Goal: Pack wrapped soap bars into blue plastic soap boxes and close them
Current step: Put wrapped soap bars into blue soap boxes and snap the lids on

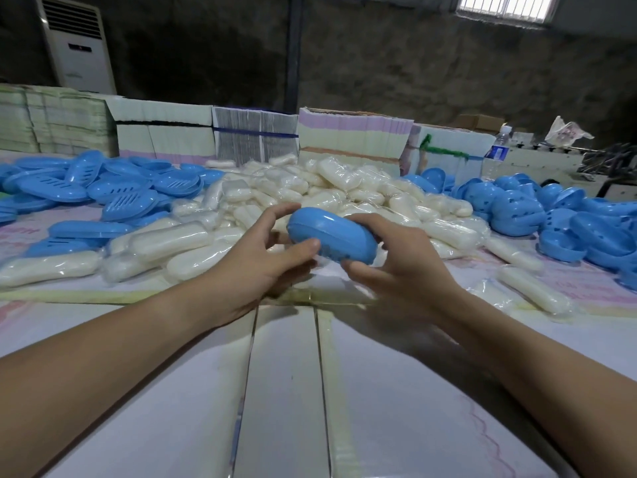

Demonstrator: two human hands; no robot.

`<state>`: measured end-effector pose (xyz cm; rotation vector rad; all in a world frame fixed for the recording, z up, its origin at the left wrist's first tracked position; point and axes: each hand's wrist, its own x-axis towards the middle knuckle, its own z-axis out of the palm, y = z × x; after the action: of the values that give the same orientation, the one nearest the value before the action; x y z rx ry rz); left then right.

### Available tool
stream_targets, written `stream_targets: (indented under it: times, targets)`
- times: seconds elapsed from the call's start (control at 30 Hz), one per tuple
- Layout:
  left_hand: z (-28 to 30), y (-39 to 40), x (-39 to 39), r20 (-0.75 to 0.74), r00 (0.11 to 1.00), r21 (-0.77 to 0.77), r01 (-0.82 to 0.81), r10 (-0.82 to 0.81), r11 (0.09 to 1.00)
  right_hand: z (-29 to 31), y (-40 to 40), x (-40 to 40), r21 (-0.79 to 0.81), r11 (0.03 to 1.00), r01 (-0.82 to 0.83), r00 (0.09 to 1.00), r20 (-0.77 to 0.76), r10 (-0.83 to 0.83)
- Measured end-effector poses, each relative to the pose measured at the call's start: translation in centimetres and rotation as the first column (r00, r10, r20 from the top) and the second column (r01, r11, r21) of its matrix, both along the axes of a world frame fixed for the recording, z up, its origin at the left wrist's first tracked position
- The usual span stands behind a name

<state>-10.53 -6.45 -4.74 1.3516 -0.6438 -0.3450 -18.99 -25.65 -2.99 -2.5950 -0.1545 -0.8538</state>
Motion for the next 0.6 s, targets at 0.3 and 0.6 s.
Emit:
stream_targets:
  times: [0.3, 0.6]
  targets:
    - [-0.4, 1.3, 1.2, 0.621, 0.782, 0.203, -0.218, 0.046, 0.955, 0.7, -1.0, -0.6, 0.027, 0.994, -0.105, 0.981, -0.159, 0.108]
    - [-0.4, 1.0, 0.7, 0.765, 0.644, 0.174, -0.260, 0.036, 0.950, 1.2, -0.9, -1.3, 0.262, 0.944, -0.201, 0.909, -0.309, 0.279]
